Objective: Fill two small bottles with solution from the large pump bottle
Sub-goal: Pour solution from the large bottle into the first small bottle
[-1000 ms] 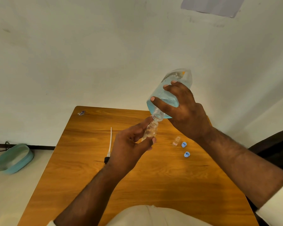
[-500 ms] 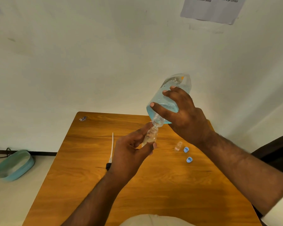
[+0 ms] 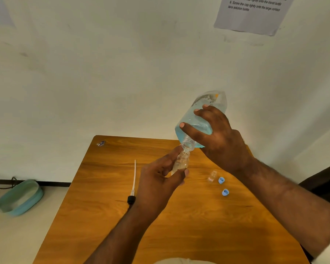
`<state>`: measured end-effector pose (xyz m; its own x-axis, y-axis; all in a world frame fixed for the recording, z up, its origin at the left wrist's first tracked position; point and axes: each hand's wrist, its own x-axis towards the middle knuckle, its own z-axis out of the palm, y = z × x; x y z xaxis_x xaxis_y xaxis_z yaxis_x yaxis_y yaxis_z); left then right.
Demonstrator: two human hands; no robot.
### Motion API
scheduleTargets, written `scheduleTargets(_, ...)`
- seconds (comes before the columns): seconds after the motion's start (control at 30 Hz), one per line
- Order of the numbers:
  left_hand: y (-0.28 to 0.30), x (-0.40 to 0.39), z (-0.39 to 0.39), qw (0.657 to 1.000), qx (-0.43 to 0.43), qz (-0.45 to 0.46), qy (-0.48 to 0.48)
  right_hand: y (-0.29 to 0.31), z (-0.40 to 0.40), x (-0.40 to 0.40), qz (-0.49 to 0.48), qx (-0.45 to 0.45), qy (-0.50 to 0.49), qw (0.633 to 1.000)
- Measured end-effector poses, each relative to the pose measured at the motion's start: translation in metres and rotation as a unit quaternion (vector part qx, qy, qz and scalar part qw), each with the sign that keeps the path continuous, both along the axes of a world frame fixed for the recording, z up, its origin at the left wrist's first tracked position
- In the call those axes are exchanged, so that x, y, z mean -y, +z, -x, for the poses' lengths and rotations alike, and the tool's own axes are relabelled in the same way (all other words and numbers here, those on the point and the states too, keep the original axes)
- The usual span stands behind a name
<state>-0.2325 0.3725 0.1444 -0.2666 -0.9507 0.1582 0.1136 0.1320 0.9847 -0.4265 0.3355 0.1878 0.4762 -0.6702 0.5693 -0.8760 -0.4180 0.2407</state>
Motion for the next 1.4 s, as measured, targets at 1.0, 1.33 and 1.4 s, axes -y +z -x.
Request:
scheduleTargets(1.0,-0.0016,0.0002,-0.0021,1.000,-0.009,-0.001,-0.008,-0.0044,0.0020,-0.0004,-0.003,-0.014,-0.006,1.000)
scheduleTargets(1.33,-0.0031,0.0001,-0.0018,1.000,-0.018,-0.002,-0.011,-0.0081,0.0041,0.0009,0.005,-0.015,-0.005,1.000)
scheduleTargets(1.4,-0.0029,0.0002,-0.0026,1.000,-0.018,0.003,-0.011,-0.0082,0.0032,0.0015,0.005,-0.015,-0.006,1.000)
